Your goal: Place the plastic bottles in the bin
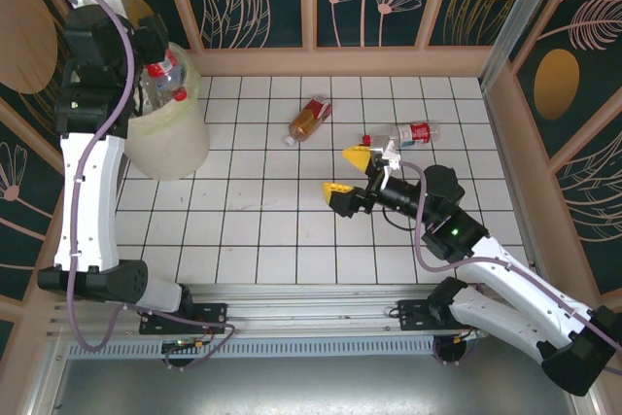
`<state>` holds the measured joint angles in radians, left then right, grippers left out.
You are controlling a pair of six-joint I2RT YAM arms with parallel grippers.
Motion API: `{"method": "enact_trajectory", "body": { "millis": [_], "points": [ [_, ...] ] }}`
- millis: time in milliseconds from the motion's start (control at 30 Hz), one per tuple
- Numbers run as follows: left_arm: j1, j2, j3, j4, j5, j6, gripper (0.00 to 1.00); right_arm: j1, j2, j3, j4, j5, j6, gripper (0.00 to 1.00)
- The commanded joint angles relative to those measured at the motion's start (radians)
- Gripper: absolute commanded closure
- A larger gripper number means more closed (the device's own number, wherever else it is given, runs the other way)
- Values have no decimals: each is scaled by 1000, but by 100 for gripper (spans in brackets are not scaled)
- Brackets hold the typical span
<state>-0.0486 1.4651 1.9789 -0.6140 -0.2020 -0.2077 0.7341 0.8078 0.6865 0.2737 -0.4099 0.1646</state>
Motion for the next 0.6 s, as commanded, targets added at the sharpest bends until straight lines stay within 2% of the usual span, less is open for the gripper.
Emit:
{"method": "enact_trajectory", "body": {
  "millis": [0,133,333,567],
  "points": [
    [47,8,20,6,-146,53,40,-5,-1,-13,44,16,-12,2],
    [83,12,-36,108,-281,103,40,-5,2,-19,45,20,-11,2],
    [150,81,-38,118,-349,96,39,-5,9,-18,29,40,-4,2],
    [235,172,-25,71,-289,24,38,-7,27,-15,-6,99,34,1]
  ]
}}
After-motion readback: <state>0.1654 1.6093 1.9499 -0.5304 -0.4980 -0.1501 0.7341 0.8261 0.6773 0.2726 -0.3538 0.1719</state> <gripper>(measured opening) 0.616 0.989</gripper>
